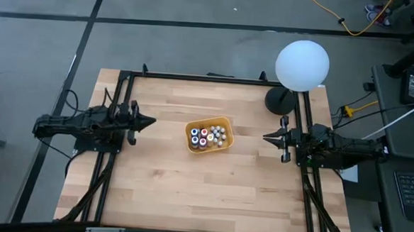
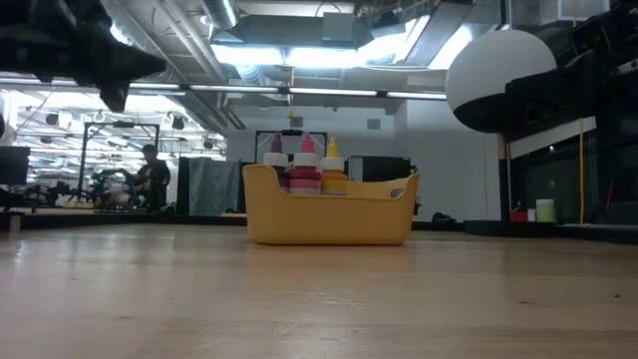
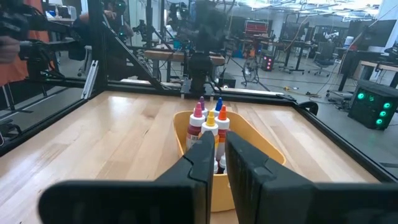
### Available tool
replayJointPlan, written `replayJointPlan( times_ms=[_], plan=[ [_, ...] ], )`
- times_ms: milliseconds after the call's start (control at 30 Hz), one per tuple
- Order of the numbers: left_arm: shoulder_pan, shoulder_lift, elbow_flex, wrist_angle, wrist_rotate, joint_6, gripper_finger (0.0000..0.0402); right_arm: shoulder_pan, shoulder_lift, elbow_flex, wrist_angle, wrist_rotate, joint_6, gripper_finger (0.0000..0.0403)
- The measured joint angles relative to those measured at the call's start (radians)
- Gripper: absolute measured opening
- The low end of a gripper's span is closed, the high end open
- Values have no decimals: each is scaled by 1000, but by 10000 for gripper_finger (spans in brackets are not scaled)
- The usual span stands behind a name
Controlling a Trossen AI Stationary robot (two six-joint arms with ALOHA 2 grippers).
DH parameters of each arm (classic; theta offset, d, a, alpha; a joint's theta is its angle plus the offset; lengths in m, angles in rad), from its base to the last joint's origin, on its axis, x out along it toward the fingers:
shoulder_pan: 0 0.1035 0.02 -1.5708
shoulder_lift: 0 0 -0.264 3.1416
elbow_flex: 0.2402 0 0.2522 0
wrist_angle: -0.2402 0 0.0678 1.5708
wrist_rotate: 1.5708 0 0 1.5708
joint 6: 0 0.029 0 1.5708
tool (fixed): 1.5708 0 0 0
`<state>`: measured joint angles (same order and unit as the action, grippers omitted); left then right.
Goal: Pick & Place food coloring
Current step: Return to Home Position
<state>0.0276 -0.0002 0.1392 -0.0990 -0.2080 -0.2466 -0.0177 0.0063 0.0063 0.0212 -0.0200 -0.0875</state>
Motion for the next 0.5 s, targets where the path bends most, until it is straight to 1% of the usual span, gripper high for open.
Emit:
replayJointPlan(
  times_ms=[33, 100, 133, 200, 300, 433, 500],
  plan=[
    [4, 2, -2, -6, 30, -10, 3, 0, 0, 0, 1, 0, 0, 44],
    [12, 13, -22, 38, 93, -31, 2, 0, 0, 0, 0, 0, 0, 44],
    [16, 7, -43, 36, 105, -47, 2, 0, -1, 0, 0, 0, 0, 44],
    [22, 1, -83, 55, 121, -62, 3, 0, 2, 0, 1, 1, 0, 44],
    [22, 3, -118, 91, 128, -41, 1, 0, 2, 0, 1, 0, 0, 44],
    [21, 19, -119, 95, 122, 71, 3, 0, 4, 0, 2, 0, 0, 44],
    [21, 24, -119, 94, 128, 97, 4, 0, 6, 0, 1, 0, 0, 44]
  ],
)
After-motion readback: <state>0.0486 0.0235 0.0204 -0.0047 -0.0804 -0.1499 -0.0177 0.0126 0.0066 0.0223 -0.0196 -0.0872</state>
